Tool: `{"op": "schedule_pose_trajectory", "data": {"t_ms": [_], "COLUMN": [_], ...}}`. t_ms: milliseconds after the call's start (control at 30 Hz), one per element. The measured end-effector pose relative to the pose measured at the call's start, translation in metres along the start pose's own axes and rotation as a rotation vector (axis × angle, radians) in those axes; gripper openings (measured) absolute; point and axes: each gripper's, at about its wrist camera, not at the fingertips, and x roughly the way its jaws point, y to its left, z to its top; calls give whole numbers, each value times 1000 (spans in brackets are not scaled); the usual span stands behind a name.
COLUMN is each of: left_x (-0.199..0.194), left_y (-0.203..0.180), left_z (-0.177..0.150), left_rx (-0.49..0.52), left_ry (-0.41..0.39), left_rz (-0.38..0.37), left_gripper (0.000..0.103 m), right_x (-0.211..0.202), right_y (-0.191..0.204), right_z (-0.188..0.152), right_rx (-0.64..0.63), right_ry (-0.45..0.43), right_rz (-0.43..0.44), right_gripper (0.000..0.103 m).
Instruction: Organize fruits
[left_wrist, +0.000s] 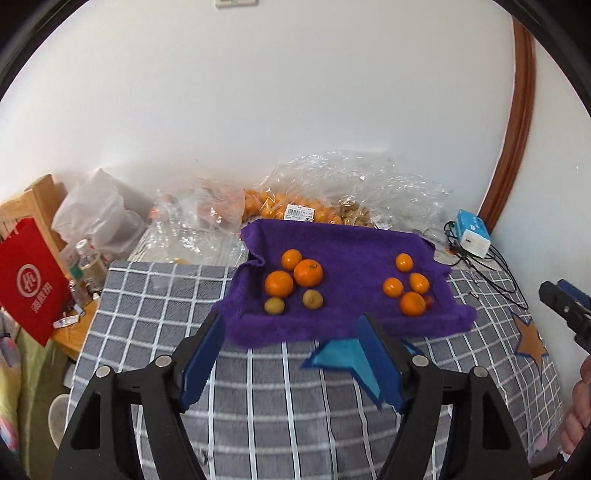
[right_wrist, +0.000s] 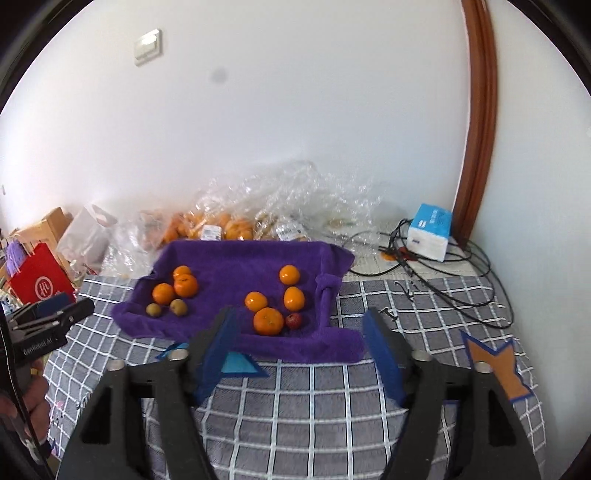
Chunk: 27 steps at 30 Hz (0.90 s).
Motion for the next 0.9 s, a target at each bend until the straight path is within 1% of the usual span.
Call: {"op": "schedule_pose_trajectory", "data": {"t_ms": [33, 100, 133, 233, 300, 333, 367, 500, 600, 900], "left_x": [-9, -23, -31, -48, -58, -62, -65, -76, -80, -88], "left_y": [-1, -4, -7, -16, -23, -25, -27, -32, -34, -37], "left_z": [-4, -11, -14, -24, -29, -31, -32, -36, -38, -40], "left_rx": [1, 8, 17, 43, 62, 65, 65, 72, 66, 64], "left_ry": [-10, -26, -36, -63, -77, -79, -82, -101, -102, -117], "left_rz": [2, 8, 11, 36, 46, 44, 40, 44, 33, 34], "left_gripper": [77, 80, 83, 88, 91, 96, 97, 98, 98, 98], "right_x": [-10, -29, -34, -53, -62, -68, -71, -81, -84, -87], "right_y": [3, 8, 10, 15, 15, 15, 15, 13, 9, 6], "right_z": [-3, -10, -12, -22, -28, -31, -32, -38, -40, -45], "right_rx": [-4, -19, -25, -36, -30, -26, -24, -7, 11, 6], "right_ry": [-16, -41, -47, -64, -74, -76, -76, -75, -69, -60], "right_rz": [0, -4, -6, -4, -10, -13, -14, -24, -10, -32], "right_gripper": [89, 91, 94, 99, 100, 101, 101, 102, 102, 102]}}
